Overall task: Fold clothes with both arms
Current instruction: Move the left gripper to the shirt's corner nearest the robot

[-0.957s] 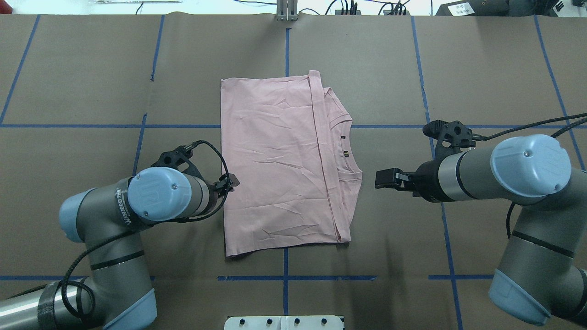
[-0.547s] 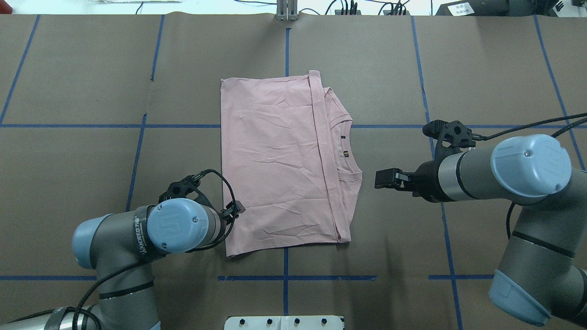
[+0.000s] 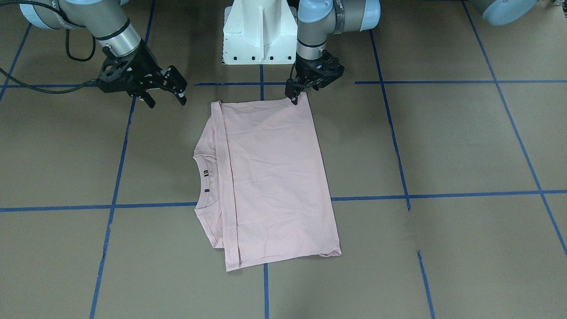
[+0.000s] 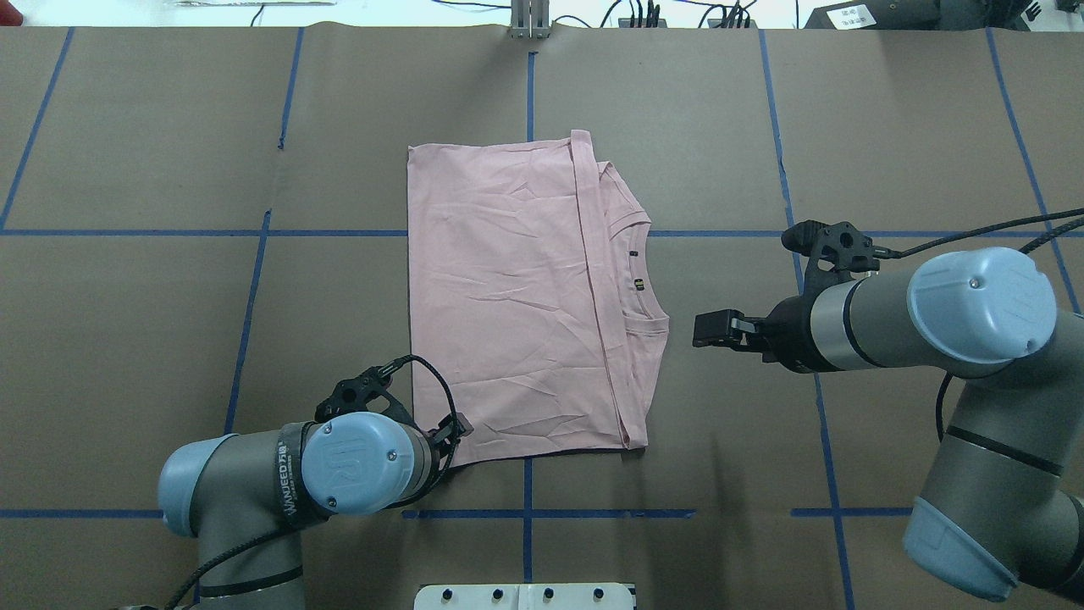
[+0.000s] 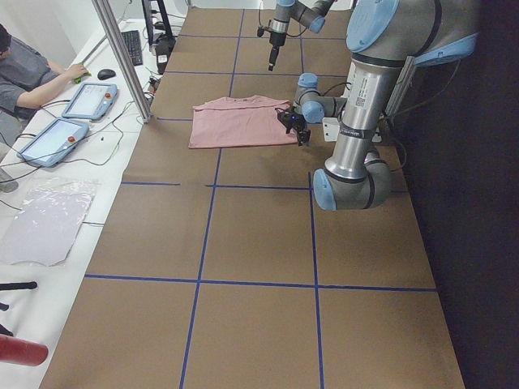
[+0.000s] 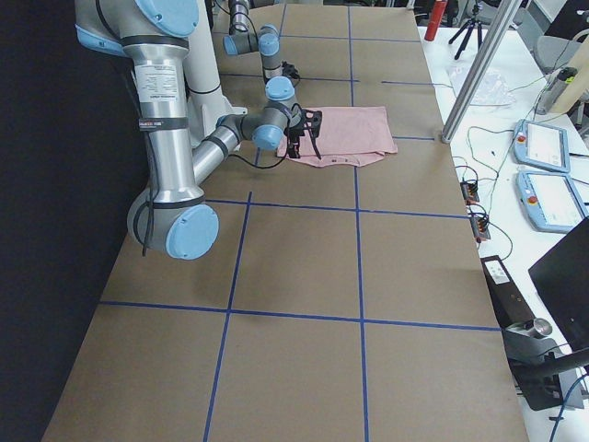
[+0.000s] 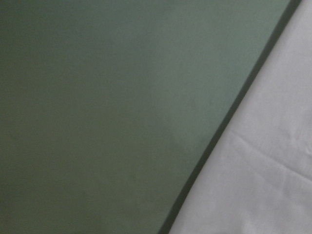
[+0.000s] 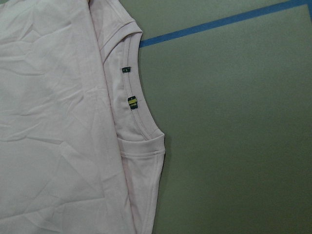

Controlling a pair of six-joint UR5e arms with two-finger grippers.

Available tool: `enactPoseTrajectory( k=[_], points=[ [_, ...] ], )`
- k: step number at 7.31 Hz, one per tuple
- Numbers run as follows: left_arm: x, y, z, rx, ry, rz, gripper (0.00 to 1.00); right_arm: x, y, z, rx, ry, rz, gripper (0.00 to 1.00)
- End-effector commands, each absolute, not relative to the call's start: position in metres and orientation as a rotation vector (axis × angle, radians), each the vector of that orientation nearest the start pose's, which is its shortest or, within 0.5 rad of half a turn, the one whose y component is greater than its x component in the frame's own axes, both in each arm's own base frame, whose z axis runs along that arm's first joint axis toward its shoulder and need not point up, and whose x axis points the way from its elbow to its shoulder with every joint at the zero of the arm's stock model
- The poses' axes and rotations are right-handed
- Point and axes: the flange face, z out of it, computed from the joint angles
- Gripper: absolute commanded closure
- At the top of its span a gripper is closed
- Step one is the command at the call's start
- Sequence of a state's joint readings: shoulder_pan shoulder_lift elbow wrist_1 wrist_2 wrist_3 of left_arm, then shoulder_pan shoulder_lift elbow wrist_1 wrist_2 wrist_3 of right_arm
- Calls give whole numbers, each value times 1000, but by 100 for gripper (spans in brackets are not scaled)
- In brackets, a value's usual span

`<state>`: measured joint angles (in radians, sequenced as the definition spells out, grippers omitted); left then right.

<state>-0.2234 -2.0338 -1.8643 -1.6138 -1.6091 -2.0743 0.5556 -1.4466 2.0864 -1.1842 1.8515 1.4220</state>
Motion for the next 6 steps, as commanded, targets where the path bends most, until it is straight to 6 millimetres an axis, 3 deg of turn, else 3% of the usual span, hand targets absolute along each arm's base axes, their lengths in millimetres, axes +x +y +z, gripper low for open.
enactPoseTrajectory(
  k=[1,4,6],
  points=[
    [573,-261,270,-153,805,-669,7,-368,-355,314,114,-1048,227,0],
    [576,-261,274,-147,796,-658,14,-368,-355,314,114,-1048,227,0],
    [575,-261,273,-148,799,-659,45,-368,-355,314,114,-1048,227,0]
  ],
)
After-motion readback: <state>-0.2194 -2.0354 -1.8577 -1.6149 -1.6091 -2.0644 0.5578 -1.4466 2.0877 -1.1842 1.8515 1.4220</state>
